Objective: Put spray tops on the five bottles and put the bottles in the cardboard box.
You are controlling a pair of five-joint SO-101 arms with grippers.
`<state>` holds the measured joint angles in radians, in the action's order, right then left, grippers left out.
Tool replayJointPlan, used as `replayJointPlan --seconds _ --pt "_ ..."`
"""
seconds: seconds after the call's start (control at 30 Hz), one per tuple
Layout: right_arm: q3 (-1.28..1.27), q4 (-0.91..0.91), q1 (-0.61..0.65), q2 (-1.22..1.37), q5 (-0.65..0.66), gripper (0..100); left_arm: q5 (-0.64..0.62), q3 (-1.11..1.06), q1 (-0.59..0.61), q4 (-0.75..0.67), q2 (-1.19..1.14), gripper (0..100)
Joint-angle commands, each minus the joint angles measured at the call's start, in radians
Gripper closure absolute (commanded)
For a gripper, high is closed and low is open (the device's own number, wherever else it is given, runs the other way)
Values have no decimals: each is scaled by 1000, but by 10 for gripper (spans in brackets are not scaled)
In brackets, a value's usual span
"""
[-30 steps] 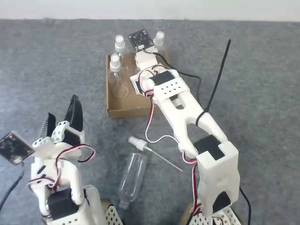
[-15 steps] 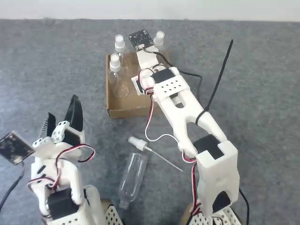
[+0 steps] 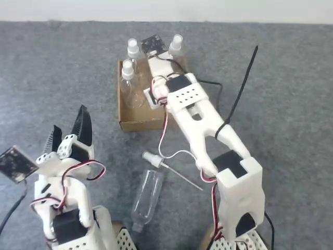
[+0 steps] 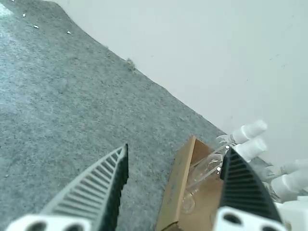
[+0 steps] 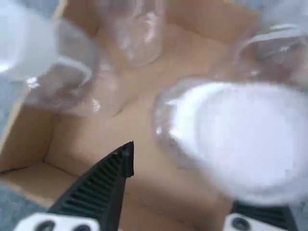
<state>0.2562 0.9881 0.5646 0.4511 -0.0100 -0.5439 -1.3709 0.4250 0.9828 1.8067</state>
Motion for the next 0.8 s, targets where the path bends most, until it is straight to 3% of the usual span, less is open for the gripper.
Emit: replayJointPlan --seconds 0.0,0.57,0.77 --pt "68 41 30 -27 -3 701 8 -13 3 -66 15 702" --pt "63 312 36 -160 2 706 8 -36 5 -97 15 702" --pt "63 386 38 -199 5 788 8 -39 5 -95 14 702"
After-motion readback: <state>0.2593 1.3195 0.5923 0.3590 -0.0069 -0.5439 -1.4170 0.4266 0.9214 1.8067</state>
